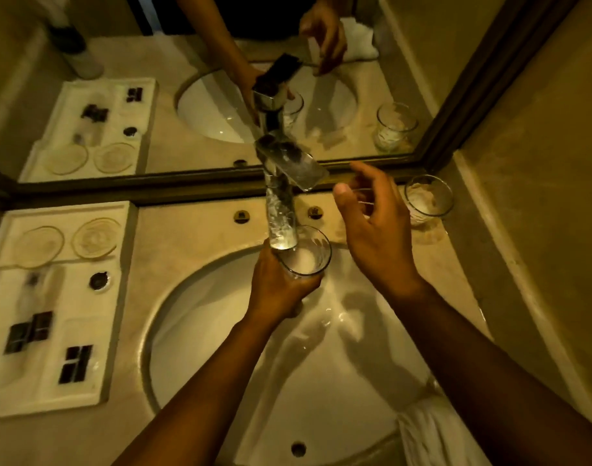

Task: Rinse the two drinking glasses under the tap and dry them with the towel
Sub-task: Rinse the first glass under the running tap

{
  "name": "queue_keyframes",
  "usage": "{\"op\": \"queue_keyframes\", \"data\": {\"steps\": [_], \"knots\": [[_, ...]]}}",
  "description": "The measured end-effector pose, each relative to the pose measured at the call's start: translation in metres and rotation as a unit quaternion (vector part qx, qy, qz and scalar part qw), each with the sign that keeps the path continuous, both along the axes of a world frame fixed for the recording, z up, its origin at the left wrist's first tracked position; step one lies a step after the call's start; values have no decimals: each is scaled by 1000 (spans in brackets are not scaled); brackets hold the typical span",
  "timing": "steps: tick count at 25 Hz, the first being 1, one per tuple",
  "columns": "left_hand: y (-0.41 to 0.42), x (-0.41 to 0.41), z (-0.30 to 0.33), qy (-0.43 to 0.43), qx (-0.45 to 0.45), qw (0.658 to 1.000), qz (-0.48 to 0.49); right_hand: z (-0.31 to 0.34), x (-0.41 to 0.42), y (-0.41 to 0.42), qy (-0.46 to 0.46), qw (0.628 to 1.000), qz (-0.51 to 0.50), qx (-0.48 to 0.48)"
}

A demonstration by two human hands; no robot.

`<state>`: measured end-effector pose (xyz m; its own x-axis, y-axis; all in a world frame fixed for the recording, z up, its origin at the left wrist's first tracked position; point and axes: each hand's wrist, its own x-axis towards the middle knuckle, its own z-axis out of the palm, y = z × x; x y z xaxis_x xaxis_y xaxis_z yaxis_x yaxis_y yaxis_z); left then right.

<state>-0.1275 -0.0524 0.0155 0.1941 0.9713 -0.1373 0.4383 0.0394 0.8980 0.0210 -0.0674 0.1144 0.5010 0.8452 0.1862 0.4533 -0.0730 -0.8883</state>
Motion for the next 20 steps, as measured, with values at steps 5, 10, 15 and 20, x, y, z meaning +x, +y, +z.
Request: {"op": "queue_keyframes", "data": {"steps": [5, 10, 15, 20], "knots": [[8, -32, 1, 2, 16, 999, 28, 18, -29, 40, -106, 991, 62, -44], [10, -46, -4, 12, 13, 999, 45, 15, -29, 60, -223, 956, 134, -137], [10, -51, -6, 11, 11, 999, 35, 20, -29, 72, -196, 959, 151, -139], [8, -52, -5, 6, 16, 1000, 25, 30, -30, 82, -236, 946, 171, -145]]}}
